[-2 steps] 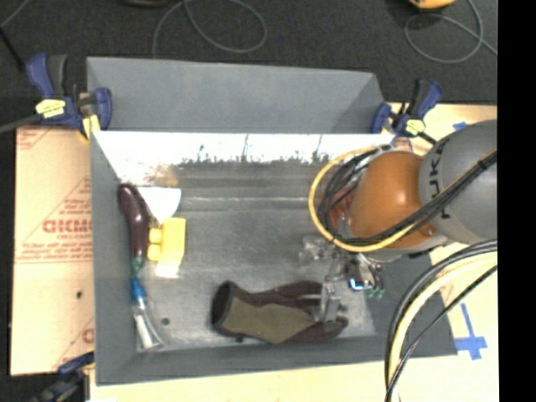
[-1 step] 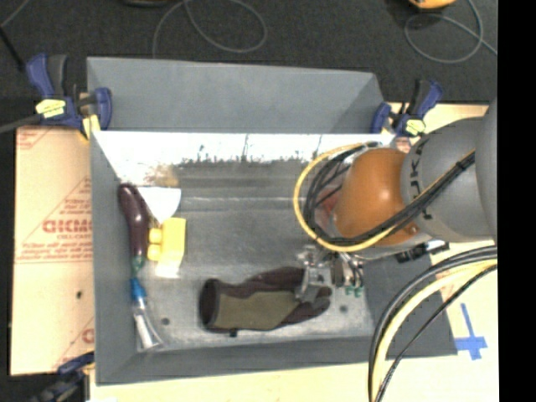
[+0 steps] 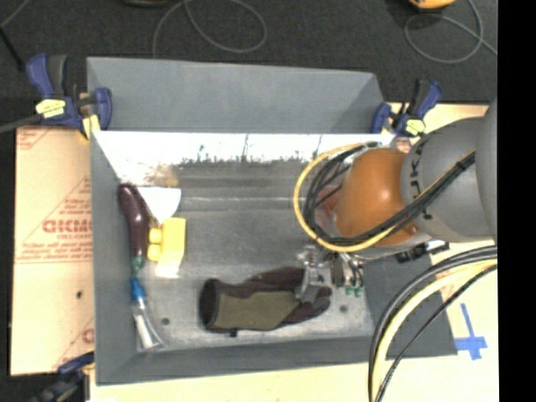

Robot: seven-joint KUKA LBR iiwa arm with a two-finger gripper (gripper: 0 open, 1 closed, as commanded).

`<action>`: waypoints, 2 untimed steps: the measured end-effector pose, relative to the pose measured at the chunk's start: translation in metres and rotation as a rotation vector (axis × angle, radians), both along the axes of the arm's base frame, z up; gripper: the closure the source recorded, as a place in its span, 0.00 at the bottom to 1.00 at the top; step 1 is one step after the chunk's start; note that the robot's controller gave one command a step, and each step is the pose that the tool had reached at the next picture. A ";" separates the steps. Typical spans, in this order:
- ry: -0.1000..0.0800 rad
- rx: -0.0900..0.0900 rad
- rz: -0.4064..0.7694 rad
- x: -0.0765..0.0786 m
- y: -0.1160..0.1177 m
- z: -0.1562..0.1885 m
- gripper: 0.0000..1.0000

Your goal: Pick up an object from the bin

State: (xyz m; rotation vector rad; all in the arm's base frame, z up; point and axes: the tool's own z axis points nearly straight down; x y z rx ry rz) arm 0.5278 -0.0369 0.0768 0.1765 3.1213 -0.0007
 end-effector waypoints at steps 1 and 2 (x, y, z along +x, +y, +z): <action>0.001 -0.003 0.095 0.004 -0.004 0.205 1.00; -0.004 -0.004 0.142 0.007 -0.006 0.308 1.00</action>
Offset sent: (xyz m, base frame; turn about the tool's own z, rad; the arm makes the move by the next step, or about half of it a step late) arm 0.0000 0.0000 0.0000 0.0000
